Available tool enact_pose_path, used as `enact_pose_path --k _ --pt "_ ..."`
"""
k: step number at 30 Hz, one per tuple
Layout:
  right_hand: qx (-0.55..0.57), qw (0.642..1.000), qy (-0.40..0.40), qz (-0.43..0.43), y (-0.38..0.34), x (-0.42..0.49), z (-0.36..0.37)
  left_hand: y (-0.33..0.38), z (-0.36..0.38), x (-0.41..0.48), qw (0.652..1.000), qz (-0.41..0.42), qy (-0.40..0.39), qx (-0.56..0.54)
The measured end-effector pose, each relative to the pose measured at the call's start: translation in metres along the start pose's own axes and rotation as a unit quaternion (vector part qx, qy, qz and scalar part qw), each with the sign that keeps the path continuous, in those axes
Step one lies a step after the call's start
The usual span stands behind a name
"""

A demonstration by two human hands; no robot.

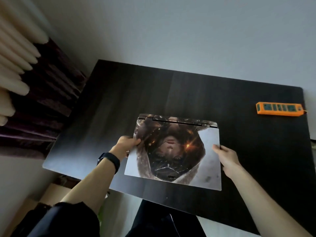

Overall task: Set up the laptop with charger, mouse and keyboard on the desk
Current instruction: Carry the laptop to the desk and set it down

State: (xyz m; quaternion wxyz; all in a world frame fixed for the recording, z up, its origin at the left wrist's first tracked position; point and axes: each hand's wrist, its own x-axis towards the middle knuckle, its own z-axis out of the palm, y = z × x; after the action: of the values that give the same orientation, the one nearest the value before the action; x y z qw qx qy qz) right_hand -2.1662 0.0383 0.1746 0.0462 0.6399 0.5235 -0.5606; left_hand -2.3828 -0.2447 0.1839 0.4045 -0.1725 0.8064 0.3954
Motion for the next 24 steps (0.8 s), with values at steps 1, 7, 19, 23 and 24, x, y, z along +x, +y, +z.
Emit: enact_pose_path --k 1,7,19,23,24 --pt "0.0 1.0 0.004 0.009 -0.006 0.005 0.006 0.007 -0.001 0.01 1.0 -0.002 0.0 0.001" --pt "0.014 0.999 0.022 0.033 -0.029 0.034 0.047 0.038 -0.004 0.069 1.0 0.003 0.006 0.006" --pt "-0.018 0.996 0.072 0.057 -0.048 0.054 0.091 0.041 -0.018 0.137 0.998 0.019 0.023 0.059" --pt "-0.015 0.994 0.08 0.07 -0.048 0.059 0.096 0.041 -0.023 0.145 0.997 0.031 0.023 0.07" --pt "-0.015 0.994 0.084 0.064 -0.048 0.06 0.096 0.041 -0.023 0.146 0.996 0.035 0.024 0.08"
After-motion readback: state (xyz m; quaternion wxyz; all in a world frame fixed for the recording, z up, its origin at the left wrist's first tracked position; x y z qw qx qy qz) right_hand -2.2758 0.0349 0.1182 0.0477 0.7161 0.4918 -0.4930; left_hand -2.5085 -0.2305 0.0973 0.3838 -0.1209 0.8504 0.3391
